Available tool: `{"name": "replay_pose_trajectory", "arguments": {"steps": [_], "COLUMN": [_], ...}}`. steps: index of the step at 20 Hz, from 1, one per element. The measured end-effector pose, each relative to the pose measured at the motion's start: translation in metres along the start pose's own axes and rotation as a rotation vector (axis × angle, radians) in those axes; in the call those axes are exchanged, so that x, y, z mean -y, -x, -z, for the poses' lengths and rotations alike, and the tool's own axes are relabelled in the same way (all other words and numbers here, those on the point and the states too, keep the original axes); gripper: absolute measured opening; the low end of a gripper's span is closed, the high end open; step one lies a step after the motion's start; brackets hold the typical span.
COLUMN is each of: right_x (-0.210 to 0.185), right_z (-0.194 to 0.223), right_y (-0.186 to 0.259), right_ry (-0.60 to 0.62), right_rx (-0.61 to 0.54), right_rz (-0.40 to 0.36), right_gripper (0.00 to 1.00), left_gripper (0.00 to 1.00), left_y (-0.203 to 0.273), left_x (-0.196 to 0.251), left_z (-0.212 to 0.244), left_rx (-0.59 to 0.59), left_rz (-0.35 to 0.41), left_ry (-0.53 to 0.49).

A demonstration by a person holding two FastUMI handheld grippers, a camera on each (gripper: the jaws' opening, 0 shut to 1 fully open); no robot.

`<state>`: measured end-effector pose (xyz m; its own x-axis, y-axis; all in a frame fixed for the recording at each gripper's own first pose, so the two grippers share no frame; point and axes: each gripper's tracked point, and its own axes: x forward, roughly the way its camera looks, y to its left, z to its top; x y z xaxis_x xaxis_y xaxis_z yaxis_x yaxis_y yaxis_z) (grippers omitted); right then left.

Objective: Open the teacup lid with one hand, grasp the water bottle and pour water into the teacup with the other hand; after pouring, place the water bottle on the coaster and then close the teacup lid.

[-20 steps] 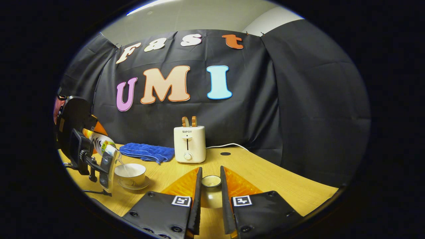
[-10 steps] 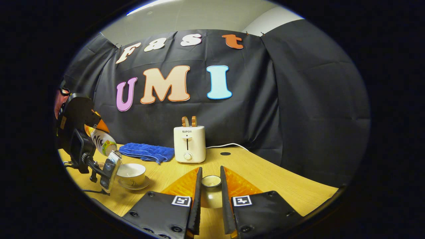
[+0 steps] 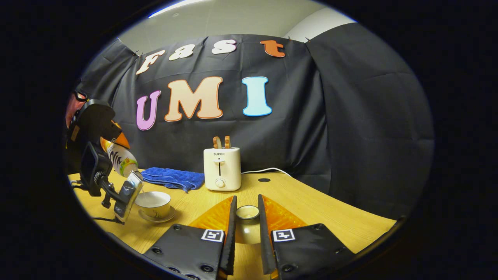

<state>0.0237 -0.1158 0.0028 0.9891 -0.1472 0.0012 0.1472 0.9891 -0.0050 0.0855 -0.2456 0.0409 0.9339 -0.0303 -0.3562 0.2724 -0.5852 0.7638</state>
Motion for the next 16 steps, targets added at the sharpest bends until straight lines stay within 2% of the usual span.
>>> {"name": "replay_pose_trajectory", "arguments": {"steps": [5, 9, 16], "right_x": [0.000, 0.000, 0.001], "right_z": [0.000, 0.001, 0.001], "right_y": [-0.001, -0.001, -0.001], "right_ry": [0.000, 0.000, 0.000], "right_rx": [0.000, 0.000, 0.001], "right_rz": [0.000, 0.001, 0.001], "right_gripper": [0.32, 0.31, 0.31], "left_gripper": [0.58, 0.58, 0.58], "left_y": [0.002, 0.002, -0.001], "left_x": [-0.002, 0.003, 0.043], "left_z": [0.003, 0.002, -0.003], "left_rx": [-0.014, 0.001, 0.125], "left_rz": [0.002, 0.013, 0.140], "left_ry": [-0.032, -0.008, 0.307]}}
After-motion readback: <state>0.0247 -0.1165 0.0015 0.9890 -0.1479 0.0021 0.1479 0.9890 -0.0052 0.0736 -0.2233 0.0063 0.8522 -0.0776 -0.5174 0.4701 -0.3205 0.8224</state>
